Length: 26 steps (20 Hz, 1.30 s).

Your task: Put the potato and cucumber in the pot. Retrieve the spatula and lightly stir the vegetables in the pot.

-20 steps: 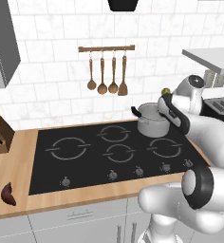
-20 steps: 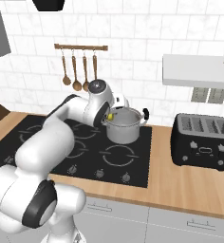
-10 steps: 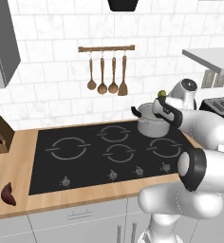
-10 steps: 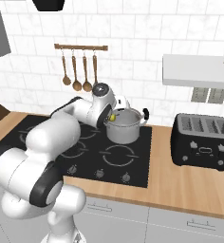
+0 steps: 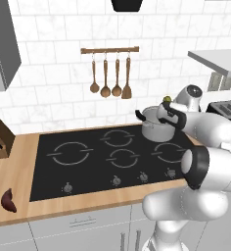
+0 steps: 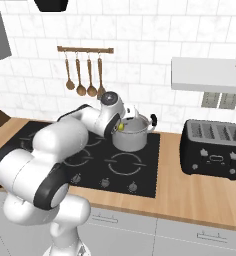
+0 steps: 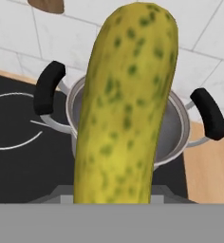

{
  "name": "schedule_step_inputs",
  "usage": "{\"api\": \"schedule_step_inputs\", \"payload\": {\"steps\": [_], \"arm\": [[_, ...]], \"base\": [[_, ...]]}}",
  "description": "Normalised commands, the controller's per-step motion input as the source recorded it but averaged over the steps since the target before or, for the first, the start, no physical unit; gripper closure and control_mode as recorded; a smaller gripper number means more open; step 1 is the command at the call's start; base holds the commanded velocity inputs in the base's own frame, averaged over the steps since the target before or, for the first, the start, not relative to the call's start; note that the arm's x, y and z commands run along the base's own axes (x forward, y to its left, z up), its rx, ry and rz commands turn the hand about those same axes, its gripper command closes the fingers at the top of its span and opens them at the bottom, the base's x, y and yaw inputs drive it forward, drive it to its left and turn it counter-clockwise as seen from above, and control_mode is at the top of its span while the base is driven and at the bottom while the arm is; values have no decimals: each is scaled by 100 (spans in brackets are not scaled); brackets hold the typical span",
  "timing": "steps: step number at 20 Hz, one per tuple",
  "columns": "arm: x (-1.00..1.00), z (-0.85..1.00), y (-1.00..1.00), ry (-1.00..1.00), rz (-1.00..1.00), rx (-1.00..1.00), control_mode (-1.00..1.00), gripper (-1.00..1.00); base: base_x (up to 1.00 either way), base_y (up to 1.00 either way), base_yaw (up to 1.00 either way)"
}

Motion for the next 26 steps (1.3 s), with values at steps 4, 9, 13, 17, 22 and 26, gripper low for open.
{"api": "schedule_step_inputs", "payload": {"steps": [4, 9, 13, 17, 22, 26], "arm": [[10, -20, -3, 0, 0, 0, -100, 100], [0, -14, -2, 0, 0, 0, -100, 100], [10, -18, 0, 0, 0, 0, -100, 100], [15, -5, -2, 0, 0, 0, -100, 100], [1, 19, 0, 0, 0, 0, -100, 100], [20, 13, -1, 1, 0, 0, -100, 100]], "base": [[0, 0, 0], [0, 0, 0], [0, 0, 0], [0, 0, 0], [0, 0, 0], [0, 0, 0]]}}
